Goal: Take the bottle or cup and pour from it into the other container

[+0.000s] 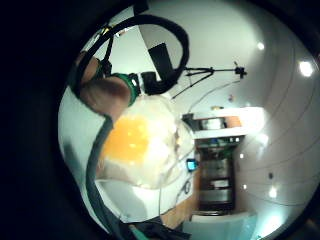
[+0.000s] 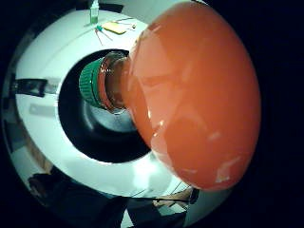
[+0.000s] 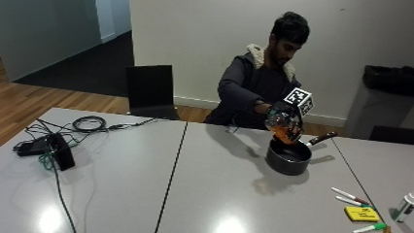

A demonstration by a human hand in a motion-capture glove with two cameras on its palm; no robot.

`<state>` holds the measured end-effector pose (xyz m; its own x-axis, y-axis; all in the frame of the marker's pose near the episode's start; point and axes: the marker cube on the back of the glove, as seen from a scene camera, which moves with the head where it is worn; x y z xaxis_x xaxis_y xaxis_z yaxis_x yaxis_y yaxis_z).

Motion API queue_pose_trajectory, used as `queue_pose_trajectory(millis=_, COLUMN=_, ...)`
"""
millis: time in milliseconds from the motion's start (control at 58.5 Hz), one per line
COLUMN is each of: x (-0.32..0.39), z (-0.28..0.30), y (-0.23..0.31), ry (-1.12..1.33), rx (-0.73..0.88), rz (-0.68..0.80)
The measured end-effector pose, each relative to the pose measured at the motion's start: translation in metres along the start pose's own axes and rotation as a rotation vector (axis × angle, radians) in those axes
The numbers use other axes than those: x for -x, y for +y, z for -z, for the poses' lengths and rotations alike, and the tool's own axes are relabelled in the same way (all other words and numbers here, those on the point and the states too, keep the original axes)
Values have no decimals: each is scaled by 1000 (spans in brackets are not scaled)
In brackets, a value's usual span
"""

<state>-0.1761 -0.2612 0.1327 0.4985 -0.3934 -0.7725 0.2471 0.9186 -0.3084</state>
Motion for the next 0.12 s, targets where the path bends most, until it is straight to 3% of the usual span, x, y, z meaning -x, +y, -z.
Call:
queue_pose_trajectory(millis=34, x=-7, z=-5, y=-6, ry=24, rx=-48, rz=79)
queue_pose_trajectory(millis=120, x=-24, z=-18, y=-31, ry=86, rx=-81, rz=102)
